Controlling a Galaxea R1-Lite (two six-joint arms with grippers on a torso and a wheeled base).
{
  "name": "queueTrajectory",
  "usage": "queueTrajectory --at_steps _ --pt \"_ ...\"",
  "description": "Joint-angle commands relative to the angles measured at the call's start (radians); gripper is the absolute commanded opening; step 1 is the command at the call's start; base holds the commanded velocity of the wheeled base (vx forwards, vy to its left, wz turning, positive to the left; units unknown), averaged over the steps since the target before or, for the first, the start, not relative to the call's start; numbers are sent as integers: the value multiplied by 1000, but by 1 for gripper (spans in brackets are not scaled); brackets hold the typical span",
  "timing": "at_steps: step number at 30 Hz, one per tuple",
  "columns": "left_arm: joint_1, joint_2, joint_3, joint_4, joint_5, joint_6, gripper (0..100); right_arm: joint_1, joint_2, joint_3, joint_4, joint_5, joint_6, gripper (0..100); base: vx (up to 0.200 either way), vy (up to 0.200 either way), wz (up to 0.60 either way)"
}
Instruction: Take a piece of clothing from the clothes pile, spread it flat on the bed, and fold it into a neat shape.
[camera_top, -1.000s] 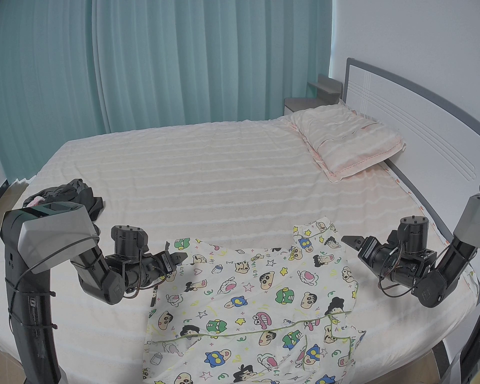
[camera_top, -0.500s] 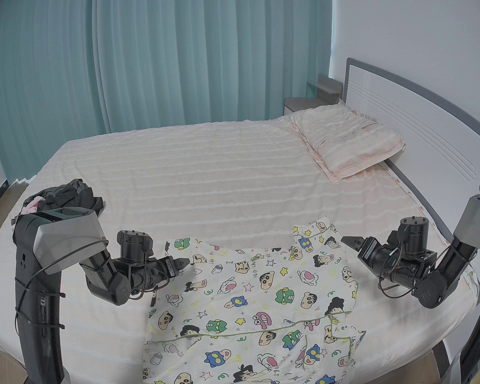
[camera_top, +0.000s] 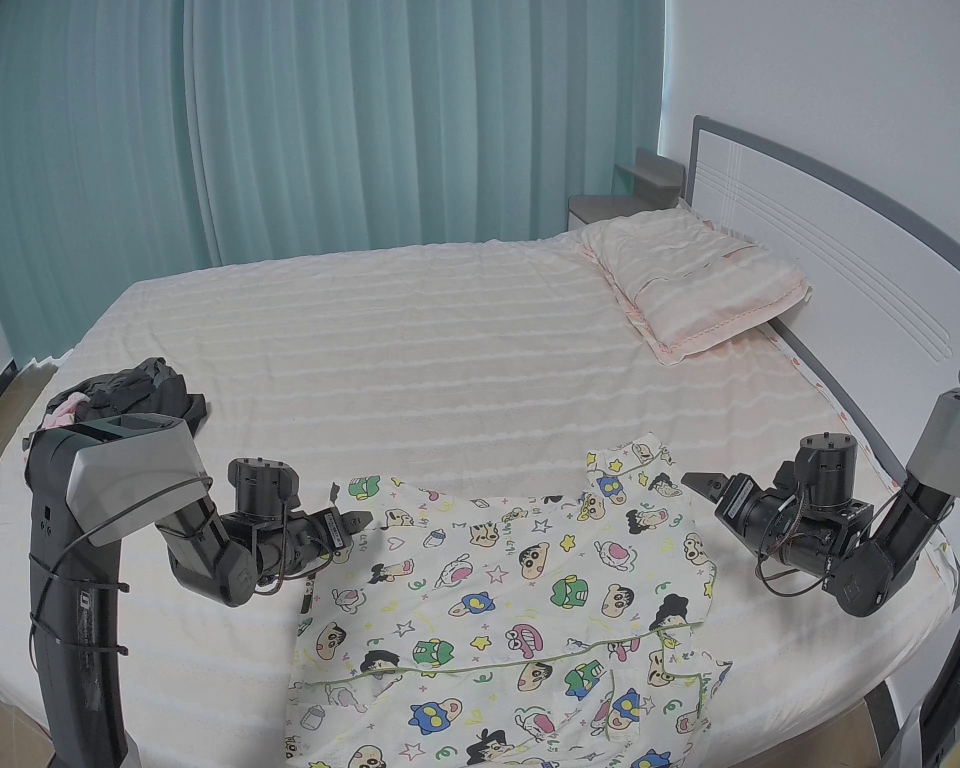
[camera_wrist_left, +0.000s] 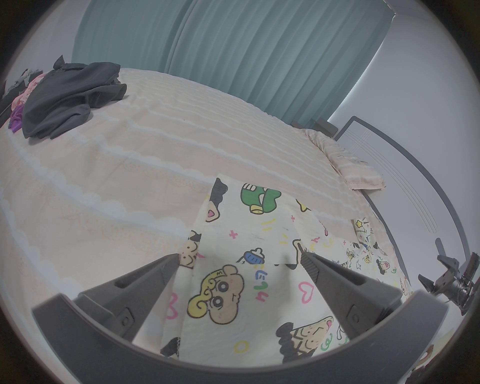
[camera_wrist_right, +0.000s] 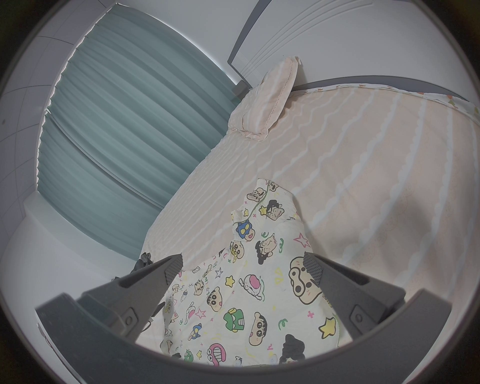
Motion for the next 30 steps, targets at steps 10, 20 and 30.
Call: queueTrajectory --at_steps 10,20,30 --pt "-3 -17 -11 -1 1 0 100 0 8 -2 0 0 0 100 0 0 0" --pt "1 -77 3 4 1 0 100 0 8 0 0 0 0 100 0 0 0" --pt "-3 33 8 -25 -8 -10 100 0 6 0 -2 0 0 100 0 0 0"
